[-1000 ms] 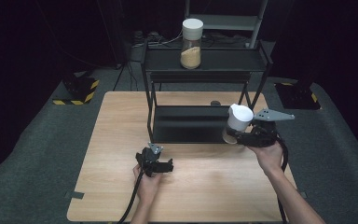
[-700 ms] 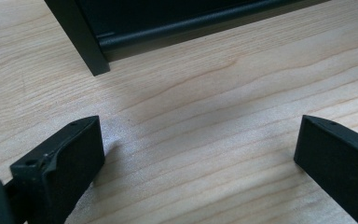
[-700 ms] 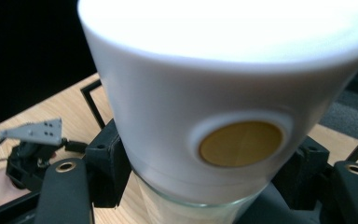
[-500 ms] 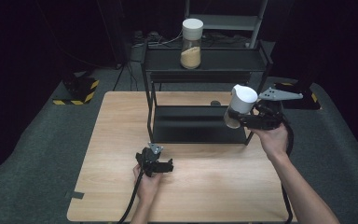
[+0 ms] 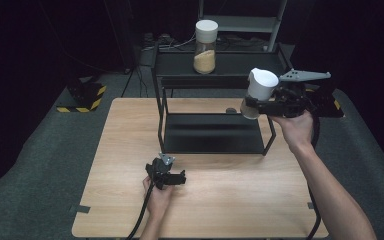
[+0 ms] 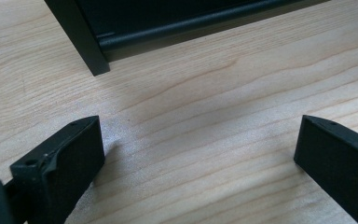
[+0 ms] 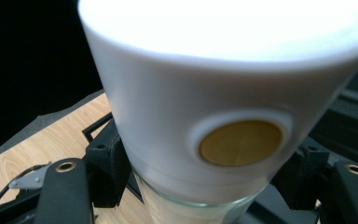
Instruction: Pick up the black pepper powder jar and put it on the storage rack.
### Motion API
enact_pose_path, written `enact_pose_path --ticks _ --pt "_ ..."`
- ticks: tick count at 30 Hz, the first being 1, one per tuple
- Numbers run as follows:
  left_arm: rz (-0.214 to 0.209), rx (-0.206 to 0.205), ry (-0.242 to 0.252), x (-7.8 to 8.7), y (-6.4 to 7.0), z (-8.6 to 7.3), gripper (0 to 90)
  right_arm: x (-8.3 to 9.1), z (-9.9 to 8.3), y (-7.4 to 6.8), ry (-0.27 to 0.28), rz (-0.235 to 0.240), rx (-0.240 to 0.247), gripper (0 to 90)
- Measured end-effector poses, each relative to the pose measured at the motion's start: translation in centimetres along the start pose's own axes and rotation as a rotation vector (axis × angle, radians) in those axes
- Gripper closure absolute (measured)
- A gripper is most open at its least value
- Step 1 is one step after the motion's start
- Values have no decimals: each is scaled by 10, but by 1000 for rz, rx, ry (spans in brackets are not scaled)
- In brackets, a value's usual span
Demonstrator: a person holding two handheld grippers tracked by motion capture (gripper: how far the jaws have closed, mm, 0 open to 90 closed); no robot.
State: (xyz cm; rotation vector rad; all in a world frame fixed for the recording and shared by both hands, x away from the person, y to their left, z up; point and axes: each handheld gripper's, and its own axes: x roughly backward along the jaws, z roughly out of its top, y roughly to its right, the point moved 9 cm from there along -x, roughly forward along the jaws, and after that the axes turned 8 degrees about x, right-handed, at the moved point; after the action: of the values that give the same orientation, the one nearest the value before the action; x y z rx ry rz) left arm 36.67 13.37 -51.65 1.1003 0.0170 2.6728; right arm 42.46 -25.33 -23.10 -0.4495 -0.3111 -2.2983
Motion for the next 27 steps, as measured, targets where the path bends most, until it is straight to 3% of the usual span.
enact_pose_path --ticks 9,16,27 --pt "1 1 0 0 0 0 15 -8 32 4 -13 2 15 308" --pt "1 0 -2 0 0 0 15 -18 56 11 -21 4 -7 308" --pt "1 -1 -3 0 0 0 16 -34 89 22 -42 -57 -36 308"
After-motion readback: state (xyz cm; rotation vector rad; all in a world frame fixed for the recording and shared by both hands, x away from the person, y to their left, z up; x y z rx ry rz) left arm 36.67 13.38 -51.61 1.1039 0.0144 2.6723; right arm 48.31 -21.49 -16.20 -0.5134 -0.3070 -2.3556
